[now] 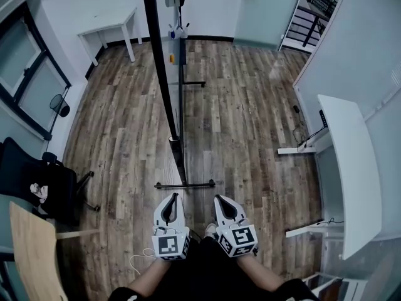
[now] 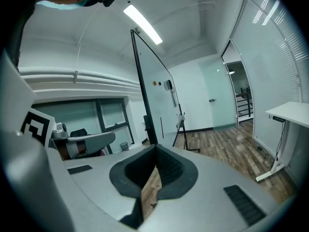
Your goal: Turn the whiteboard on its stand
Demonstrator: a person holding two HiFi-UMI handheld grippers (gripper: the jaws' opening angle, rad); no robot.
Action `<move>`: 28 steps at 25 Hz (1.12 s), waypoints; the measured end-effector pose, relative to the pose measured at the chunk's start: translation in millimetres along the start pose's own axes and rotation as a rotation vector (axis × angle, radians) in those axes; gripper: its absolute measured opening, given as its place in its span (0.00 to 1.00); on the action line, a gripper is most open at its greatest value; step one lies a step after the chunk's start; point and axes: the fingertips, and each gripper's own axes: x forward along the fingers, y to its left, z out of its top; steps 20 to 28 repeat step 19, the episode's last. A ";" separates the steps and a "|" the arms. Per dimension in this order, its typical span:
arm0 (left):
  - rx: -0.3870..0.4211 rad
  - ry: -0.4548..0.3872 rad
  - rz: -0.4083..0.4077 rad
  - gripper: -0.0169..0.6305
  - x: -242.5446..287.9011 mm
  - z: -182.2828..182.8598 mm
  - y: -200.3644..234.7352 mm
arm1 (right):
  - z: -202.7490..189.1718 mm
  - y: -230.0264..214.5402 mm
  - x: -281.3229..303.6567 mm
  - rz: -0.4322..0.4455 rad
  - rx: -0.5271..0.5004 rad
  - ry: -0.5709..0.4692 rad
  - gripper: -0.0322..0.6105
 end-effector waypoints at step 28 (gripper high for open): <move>-0.005 0.002 0.018 0.07 0.5 -6.0 8.9 | -5.7 5.6 8.1 0.017 -0.008 0.009 0.07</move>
